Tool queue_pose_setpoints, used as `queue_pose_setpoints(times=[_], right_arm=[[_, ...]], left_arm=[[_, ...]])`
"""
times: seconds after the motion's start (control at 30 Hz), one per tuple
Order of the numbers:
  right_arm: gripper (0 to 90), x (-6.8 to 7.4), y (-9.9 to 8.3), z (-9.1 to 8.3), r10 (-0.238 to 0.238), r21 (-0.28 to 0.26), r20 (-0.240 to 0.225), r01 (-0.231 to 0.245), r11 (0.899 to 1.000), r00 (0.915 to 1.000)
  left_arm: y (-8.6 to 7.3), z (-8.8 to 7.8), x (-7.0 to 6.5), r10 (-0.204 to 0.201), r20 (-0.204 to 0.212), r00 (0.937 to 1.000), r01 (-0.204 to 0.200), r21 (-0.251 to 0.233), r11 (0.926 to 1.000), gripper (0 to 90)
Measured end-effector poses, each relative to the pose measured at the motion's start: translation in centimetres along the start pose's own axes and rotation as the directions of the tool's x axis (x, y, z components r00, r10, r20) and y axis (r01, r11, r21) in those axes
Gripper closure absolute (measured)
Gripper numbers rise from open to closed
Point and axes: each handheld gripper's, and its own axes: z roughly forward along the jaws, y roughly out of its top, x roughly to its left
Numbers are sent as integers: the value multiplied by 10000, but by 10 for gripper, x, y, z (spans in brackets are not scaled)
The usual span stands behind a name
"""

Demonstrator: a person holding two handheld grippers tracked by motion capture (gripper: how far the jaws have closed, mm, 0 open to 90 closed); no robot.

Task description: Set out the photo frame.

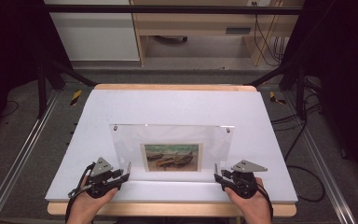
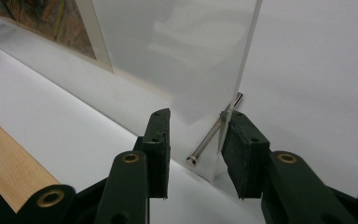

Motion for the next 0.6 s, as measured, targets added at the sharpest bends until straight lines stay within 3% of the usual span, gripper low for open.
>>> queue_pose_setpoints(times=[0.27,0.43,0.6], right_arm=[[595,-1,1,1,19,-175,-92,-20,9998,10000],[510,2,4,1,-16,-603,11,16,9982,10000],[434,1,4,1,48,-729,170,-36,9973,9998]], left_arm=[[-1,3,0,-84,134,9999,84,-51,10000,619],[1,5,-4,86,-149,9999,-89,-168,9998,491],[1,5,-4,23,-163,9999,-28,-360,9993,439]])
